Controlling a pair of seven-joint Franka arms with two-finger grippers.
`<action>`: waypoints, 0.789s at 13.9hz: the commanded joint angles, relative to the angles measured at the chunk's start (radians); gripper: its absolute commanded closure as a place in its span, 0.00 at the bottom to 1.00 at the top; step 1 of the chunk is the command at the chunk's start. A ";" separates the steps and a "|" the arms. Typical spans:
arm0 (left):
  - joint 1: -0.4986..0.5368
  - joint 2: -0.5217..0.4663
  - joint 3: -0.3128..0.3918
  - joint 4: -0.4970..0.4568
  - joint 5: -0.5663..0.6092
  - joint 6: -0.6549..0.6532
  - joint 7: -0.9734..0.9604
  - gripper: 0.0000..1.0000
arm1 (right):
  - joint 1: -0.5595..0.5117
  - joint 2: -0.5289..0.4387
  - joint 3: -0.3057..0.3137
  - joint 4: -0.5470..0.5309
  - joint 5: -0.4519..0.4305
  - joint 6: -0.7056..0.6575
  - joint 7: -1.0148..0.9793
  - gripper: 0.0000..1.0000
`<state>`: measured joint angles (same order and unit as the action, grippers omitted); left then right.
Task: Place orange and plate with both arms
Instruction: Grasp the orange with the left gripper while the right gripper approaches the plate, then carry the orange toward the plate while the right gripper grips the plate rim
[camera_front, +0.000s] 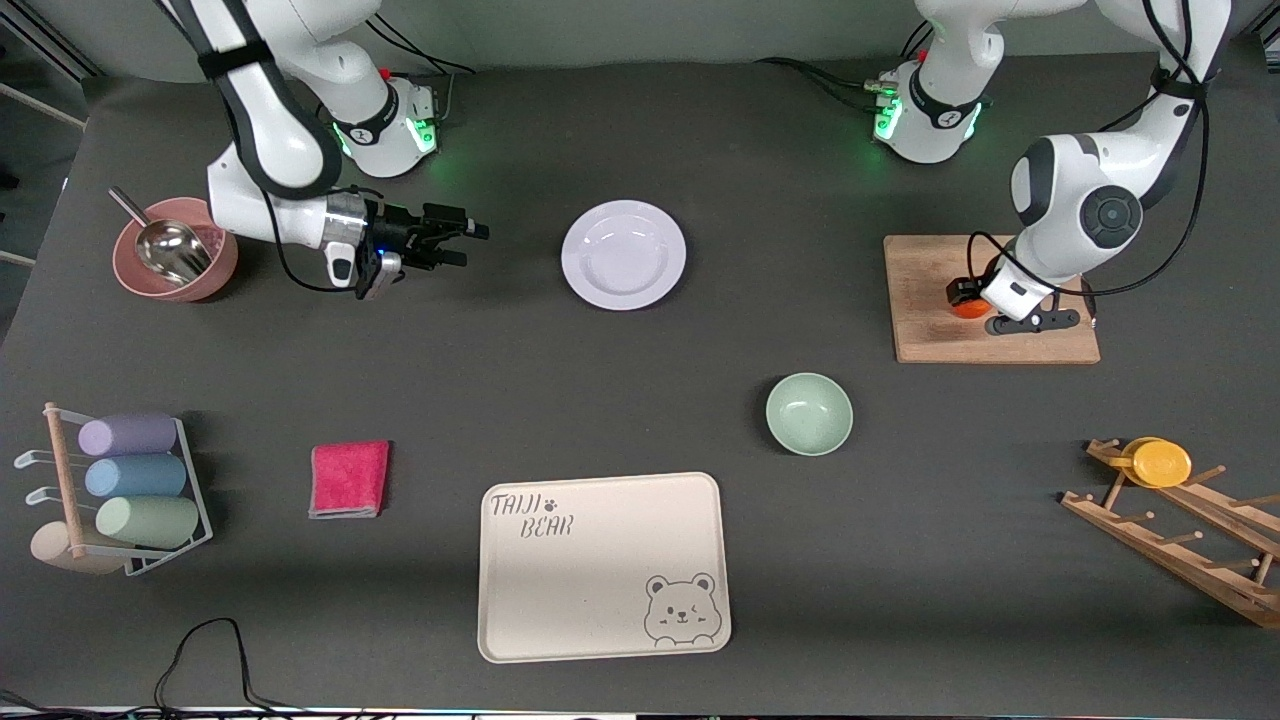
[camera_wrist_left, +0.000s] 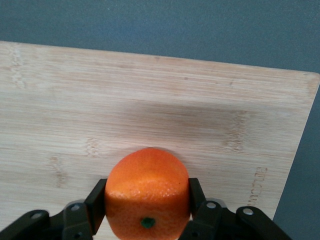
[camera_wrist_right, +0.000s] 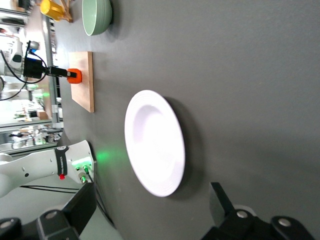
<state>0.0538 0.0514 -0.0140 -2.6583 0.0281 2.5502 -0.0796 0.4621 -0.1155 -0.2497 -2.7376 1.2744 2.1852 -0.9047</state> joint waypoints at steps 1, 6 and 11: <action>-0.006 -0.030 0.008 0.015 0.013 -0.027 -0.006 0.72 | 0.007 0.166 -0.051 0.019 0.168 -0.106 -0.240 0.00; -0.011 -0.148 -0.003 0.121 0.013 -0.270 -0.020 0.72 | 0.007 0.355 -0.063 0.019 0.335 -0.267 -0.436 0.00; -0.015 -0.265 -0.046 0.328 0.001 -0.594 -0.098 0.72 | 0.003 0.427 -0.063 0.022 0.346 -0.301 -0.431 0.00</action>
<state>0.0527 -0.1693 -0.0308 -2.4150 0.0269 2.0859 -0.1128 0.4612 0.2778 -0.3050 -2.7296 1.5929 1.9047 -1.3135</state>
